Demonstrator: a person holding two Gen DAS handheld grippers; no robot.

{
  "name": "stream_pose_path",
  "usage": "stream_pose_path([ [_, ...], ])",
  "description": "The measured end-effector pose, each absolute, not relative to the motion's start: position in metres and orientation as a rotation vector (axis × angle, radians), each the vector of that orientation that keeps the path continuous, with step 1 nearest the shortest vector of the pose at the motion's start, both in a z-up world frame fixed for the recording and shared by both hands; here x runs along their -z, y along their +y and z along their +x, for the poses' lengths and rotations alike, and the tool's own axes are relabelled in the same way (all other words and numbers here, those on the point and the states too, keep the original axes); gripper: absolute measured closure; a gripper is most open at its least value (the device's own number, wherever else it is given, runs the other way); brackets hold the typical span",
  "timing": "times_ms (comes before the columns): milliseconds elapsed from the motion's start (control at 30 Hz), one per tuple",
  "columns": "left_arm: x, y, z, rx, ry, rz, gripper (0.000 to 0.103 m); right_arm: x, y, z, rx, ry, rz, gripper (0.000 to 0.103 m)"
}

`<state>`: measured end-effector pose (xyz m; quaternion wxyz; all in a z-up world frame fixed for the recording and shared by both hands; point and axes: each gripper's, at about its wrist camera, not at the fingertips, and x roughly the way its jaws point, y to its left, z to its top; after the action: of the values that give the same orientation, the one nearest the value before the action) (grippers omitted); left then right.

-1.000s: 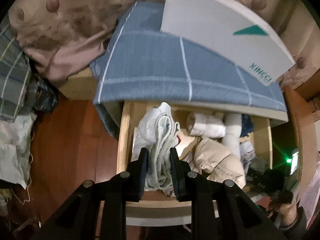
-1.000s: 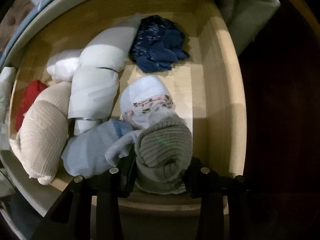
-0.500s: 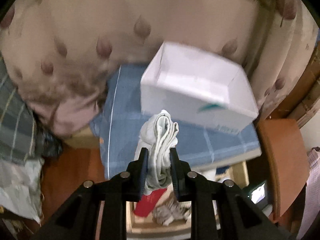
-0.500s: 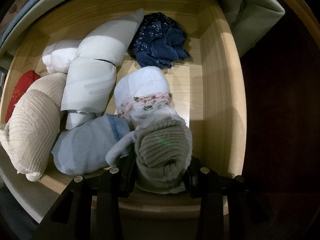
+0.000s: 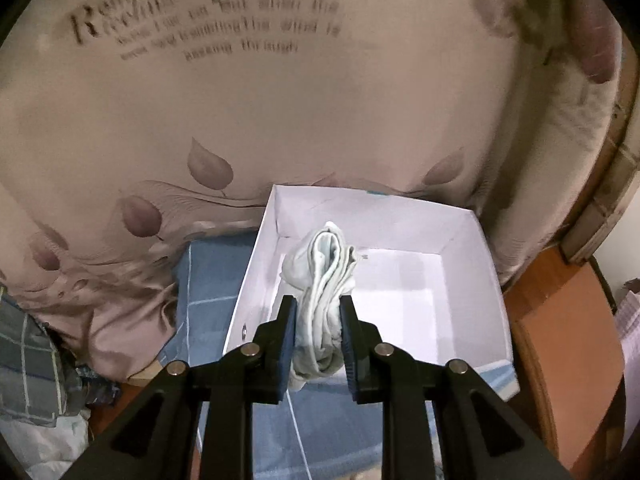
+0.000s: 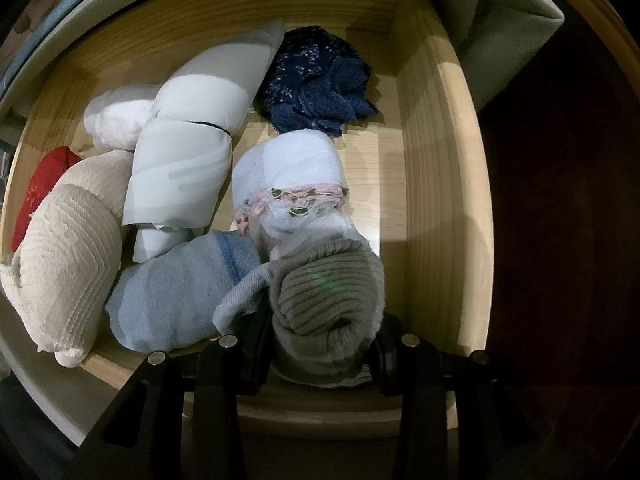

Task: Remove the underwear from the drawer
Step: 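Lower the pale grey sock into the white box and open the left gripper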

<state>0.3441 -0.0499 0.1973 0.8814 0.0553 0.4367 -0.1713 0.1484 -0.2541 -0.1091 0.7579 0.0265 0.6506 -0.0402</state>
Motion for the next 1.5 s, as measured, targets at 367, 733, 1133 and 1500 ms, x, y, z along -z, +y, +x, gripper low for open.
stream_pose_path([
  [367,-0.108,-0.050,0.382,0.261,1.069,0.118,0.082,0.109,-0.254,0.149,0.090,1.415,0.062,0.066],
  [733,-0.095,-0.055,0.361,0.197,1.145,0.162,0.082,0.109,-0.253,0.147,0.086,1.406,0.069,0.065],
  [1133,-0.093,-0.048,0.326,0.184,1.170,0.164,0.082,0.109,-0.254,0.147,0.079,1.403,0.078,0.065],
  [1500,-0.091,-0.045,0.319,0.136,1.192,0.157,0.079,0.109,-0.253,0.147,0.075,1.403,0.073,0.065],
])
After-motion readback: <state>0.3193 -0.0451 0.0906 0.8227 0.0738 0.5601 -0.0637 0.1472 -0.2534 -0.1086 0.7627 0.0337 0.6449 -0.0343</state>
